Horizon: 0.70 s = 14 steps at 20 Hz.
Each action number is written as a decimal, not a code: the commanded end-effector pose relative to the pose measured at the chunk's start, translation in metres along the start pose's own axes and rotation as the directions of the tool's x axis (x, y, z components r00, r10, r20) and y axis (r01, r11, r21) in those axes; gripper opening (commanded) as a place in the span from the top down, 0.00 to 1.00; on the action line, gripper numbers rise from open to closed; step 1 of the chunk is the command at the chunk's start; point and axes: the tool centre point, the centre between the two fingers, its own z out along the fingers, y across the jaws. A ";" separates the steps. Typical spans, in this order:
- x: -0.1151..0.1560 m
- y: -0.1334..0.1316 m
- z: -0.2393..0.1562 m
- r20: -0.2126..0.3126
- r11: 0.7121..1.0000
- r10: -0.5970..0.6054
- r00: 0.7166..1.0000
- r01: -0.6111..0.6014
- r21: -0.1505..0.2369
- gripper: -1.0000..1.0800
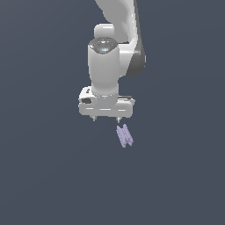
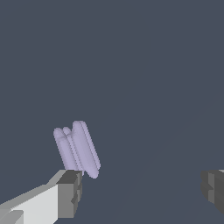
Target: Pick up the object and move it to a goal position.
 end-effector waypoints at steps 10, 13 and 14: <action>0.010 -0.004 0.000 -0.024 1.000 0.000 1.000 0.001 0.024 0.04; 0.010 -0.004 -0.001 -0.025 1.000 0.002 1.000 -0.002 0.024 0.04; 0.009 -0.005 0.000 -0.023 1.000 -0.001 1.000 0.002 0.023 0.04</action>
